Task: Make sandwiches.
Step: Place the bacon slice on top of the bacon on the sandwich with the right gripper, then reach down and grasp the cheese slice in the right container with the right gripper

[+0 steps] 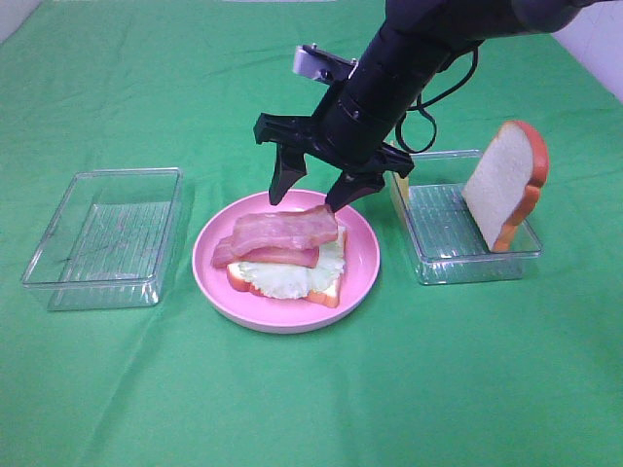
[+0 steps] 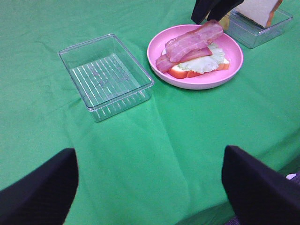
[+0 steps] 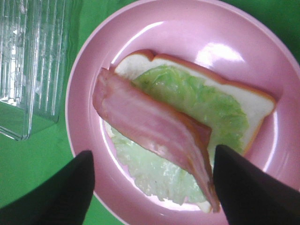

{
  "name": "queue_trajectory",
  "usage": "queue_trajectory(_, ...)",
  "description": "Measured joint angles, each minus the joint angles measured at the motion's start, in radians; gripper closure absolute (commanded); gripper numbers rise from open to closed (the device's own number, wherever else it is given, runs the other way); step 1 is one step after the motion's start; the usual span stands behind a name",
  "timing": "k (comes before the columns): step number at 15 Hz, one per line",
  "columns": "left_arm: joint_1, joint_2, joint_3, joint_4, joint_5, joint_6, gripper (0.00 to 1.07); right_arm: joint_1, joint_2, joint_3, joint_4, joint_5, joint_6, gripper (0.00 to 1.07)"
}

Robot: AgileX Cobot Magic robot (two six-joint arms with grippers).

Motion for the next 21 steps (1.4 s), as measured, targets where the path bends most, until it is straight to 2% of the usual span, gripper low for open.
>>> queue_trajectory(2,0.0,0.0,0.0,0.0,0.0,0.0,0.27,0.0,0.0,-0.04,-0.046,0.061,0.001,0.36)
queue_trajectory(3,0.0,0.0,0.0,0.0,0.0,0.0,0.27,0.0,0.0,-0.113,-0.107,0.187,0.001,0.36)
queue_trajectory(5,0.0,0.0,0.0,0.0,0.0,0.0,0.27,0.0,0.0,-0.193,-0.199,0.305,0.012,0.37)
queue_trajectory(9,0.0,0.0,0.0,0.0,0.0,0.0,0.27,-0.011,0.0,-0.282,-0.378,0.378,0.057,0.37)
queue_trajectory(13,0.0,0.0,0.0,0.0,0.0,0.0,0.27,-0.097,0.0,-0.293,-0.38,0.346,0.066,0.37)
queue_trajectory(17,0.0,0.0,0.0,0.0,0.0,0.0,0.27,-0.105,0.033,-0.293,-0.36,0.292,0.064,0.37)
queue_trajectory(21,0.0,0.0,0.0,0.0,0.0,0.0,0.27,-0.105,0.125,-0.293,-0.395,0.215,0.08,0.44)
